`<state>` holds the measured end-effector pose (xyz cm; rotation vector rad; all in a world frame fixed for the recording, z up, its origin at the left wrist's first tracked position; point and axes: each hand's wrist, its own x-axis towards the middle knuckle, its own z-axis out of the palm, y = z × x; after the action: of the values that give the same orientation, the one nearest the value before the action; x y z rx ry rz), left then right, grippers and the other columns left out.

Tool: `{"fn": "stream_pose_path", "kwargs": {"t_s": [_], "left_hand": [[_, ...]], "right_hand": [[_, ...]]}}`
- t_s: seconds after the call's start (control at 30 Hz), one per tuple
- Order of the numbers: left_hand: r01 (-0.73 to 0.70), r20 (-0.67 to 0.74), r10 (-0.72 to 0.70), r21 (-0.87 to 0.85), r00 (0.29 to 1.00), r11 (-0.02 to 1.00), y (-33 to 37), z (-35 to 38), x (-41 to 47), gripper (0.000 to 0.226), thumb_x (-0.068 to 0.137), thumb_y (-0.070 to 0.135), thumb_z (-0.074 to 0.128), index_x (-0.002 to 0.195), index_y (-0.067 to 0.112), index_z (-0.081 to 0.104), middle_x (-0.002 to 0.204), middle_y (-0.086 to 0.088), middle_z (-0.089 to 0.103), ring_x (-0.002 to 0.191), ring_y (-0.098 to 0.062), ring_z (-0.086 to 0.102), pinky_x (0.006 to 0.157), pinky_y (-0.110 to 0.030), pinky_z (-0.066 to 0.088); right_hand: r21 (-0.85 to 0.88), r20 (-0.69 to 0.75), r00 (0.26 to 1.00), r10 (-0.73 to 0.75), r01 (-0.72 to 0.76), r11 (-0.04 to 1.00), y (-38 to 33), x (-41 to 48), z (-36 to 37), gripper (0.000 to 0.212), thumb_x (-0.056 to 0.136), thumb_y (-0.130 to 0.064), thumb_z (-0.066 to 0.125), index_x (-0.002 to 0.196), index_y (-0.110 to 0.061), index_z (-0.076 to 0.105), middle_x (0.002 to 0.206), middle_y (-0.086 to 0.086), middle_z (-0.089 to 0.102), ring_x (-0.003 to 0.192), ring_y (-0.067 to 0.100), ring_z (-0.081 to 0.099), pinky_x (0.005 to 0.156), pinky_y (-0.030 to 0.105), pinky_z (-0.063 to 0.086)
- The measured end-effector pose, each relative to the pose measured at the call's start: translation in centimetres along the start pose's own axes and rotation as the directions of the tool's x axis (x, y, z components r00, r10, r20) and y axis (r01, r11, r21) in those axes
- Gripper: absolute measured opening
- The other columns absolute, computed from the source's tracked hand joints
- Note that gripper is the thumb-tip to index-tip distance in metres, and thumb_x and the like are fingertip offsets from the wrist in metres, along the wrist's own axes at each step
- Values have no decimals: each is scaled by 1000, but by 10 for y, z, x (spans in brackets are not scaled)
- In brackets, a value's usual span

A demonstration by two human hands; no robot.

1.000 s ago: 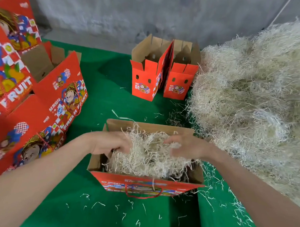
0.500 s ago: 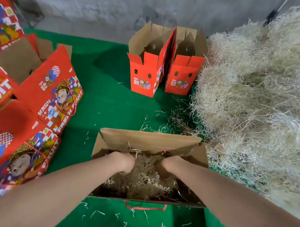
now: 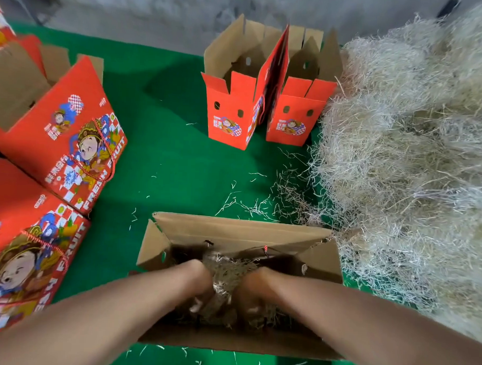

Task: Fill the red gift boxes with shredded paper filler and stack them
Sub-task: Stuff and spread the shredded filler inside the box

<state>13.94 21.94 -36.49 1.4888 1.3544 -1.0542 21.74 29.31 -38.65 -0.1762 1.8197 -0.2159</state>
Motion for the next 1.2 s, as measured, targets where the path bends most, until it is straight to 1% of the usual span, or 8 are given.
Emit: {"fn": "stream_pose_path", "kwargs": {"t_s": [0.2,0.37,0.5,0.7,0.8,0.97,1.1,1.2], "left_hand": [[-13,16,13,-49,1000,999,-14,19,10,45,93,16,54,135,4,43,137,-18,44,126,-33,42,104,-42,36],[55,-448,-92,-94,889,994,-20,11,14,25,90,3,47,111,0,62,115,-17,63,104,-32,61,84,-40,48],[-14,-105,15,11,994,1000,-16,27,25,33,91,14,54,122,3,56,126,-14,56,115,-30,53,95,-38,42],[32,112,-48,142,993,989,-13,45,24,46,93,29,52,133,6,48,138,-15,45,128,-31,39,106,-51,27],[127,-127,-103,200,987,972,-12,40,24,49,90,34,52,133,11,46,142,-13,40,134,-32,30,108,-59,13],[12,-616,-14,-7,787,1000,-13,33,24,25,91,12,46,113,8,58,117,-12,59,107,-28,56,92,-40,42],[-21,-323,-10,-94,946,995,-10,44,37,59,88,3,54,141,7,31,148,-19,26,133,-34,32,108,-44,33],[58,-164,-85,-162,983,985,-17,41,48,58,90,4,50,143,6,28,145,-21,34,128,-34,39,103,-41,39]], "right_hand": [[-282,-60,998,18,-34,959,11,4,8,37,94,-8,46,130,-2,50,126,14,53,120,29,49,78,31,45],[-143,-329,944,8,-58,988,2,3,-17,27,92,-6,49,116,1,57,119,16,58,97,26,57,75,32,44],[90,-302,936,182,-162,983,-4,24,2,57,83,-9,62,136,-13,43,133,12,46,112,28,51,89,37,48],[-218,-90,942,322,-334,917,29,21,22,53,89,-29,58,138,-14,42,151,12,27,139,35,20,110,56,16],[-233,-119,947,297,-317,919,21,18,22,50,89,-26,58,136,-12,43,146,14,34,133,38,31,101,57,31],[-71,-427,891,154,-203,977,2,8,24,26,89,-7,52,113,-2,59,119,15,60,108,33,58,85,42,49],[-77,-145,973,181,-193,978,8,9,43,30,91,-14,53,117,0,57,123,18,56,111,34,54,89,43,46],[-74,-99,966,238,-246,966,24,4,55,33,94,-15,46,123,0,54,131,18,51,120,33,48,95,41,41]]}}
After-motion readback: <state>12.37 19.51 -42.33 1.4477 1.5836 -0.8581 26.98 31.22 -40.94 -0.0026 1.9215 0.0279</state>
